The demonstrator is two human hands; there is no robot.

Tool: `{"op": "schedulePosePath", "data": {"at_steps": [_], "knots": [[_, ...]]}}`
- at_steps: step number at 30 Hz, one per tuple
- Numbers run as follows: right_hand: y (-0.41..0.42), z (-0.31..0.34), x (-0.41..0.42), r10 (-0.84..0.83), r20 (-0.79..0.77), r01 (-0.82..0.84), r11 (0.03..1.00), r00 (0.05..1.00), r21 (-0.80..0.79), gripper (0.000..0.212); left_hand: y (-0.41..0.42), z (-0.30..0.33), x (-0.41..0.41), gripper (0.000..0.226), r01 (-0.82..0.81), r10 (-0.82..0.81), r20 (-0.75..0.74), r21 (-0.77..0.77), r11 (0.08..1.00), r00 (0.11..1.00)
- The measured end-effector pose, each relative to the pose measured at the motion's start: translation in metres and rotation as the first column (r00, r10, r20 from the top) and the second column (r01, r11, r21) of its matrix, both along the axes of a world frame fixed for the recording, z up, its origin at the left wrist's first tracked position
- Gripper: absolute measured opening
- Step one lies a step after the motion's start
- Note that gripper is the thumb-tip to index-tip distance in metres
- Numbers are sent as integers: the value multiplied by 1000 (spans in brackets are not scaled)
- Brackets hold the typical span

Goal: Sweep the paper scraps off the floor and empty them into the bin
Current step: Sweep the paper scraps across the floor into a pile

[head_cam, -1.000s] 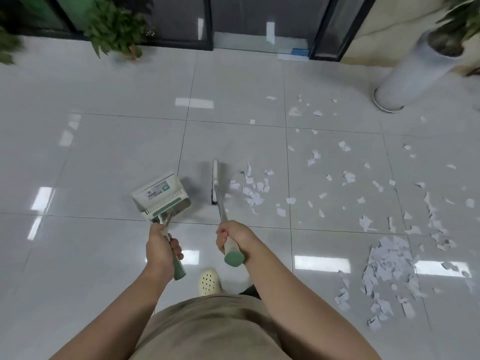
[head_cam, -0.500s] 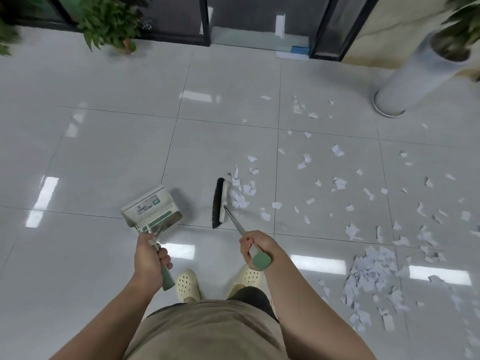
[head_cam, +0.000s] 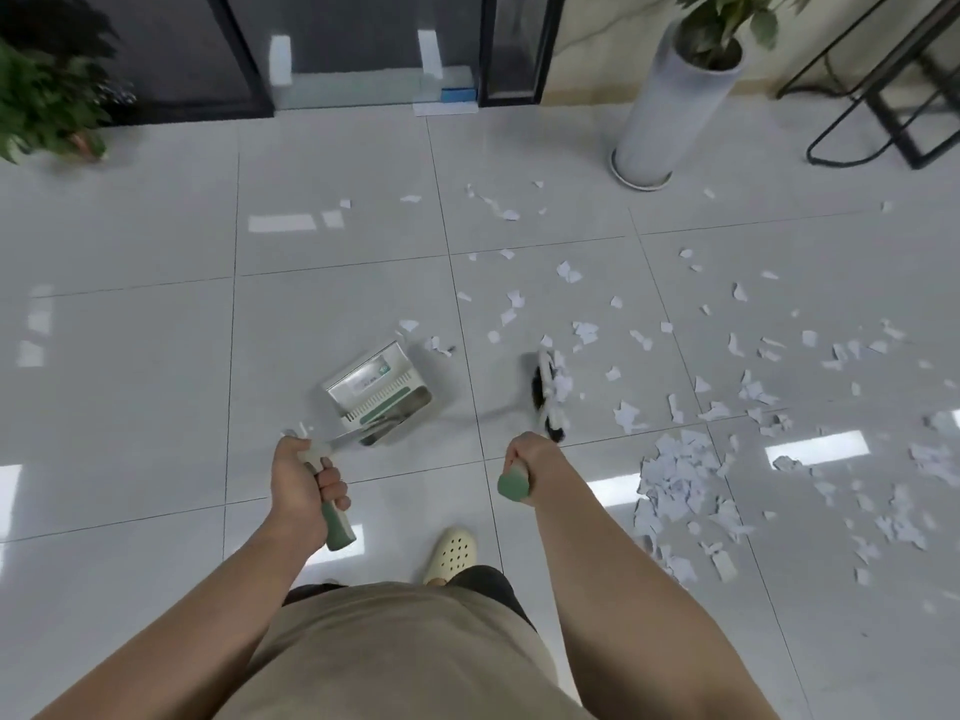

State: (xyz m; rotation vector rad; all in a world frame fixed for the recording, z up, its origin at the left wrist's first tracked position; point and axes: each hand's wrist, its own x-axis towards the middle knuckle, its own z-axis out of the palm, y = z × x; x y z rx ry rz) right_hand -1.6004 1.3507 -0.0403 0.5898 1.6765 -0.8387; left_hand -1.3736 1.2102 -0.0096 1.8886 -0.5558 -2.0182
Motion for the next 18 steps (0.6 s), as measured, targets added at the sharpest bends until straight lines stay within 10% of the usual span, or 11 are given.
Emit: {"op": "schedulePosePath", "data": {"at_steps": [8,18], "knots": [[-33,11,5,-333,-84,320,937,939,-140,13,-12,17,-22,28,25,-27,-58,-38,999,998],[-108,25,39,-190,46,195,942,981,-273,10,-65,7,-13,28,29,-29,-1,-55,998,1000]]}}
